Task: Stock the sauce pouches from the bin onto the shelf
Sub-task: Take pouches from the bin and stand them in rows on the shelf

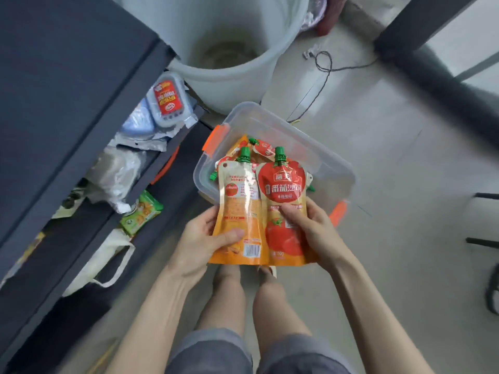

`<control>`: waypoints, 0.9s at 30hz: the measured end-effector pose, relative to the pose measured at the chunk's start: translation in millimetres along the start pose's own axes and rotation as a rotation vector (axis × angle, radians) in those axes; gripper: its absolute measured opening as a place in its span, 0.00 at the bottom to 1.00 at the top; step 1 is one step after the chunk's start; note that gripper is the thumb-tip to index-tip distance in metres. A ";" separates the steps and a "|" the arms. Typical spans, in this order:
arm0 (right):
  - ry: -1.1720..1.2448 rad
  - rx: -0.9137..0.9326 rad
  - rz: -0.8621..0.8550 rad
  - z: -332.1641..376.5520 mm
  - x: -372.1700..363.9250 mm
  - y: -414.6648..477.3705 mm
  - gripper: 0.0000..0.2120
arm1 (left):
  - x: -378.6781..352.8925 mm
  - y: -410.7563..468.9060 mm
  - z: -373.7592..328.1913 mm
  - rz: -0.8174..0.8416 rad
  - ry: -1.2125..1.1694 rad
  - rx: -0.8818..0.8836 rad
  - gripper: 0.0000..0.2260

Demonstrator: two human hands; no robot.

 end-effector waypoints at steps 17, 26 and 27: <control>-0.590 0.209 0.646 52.9 -261.2 -124.9 0.10 | 72.8 -252.7 -7.4 -0.227 -0.594 -0.491 0.24; -0.659 0.343 0.882 33.9 -420.0 -183.2 0.08 | 180.5 -380.3 -8.6 -0.467 -0.543 -0.731 0.21; -0.651 0.348 0.898 29.6 -437.2 -189.7 0.09 | 195.8 -394.5 -8.4 -0.510 -0.539 -0.741 0.21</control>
Point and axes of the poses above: each hand's wrist, its own y-axis towards the middle knuckle, its own x-axis out of the back of the hand, z = x × y, the point moved 9 cm from there along y, towards the middle knuckle, and after that the axes turned 4 degrees about z, right-handed, at the moved point
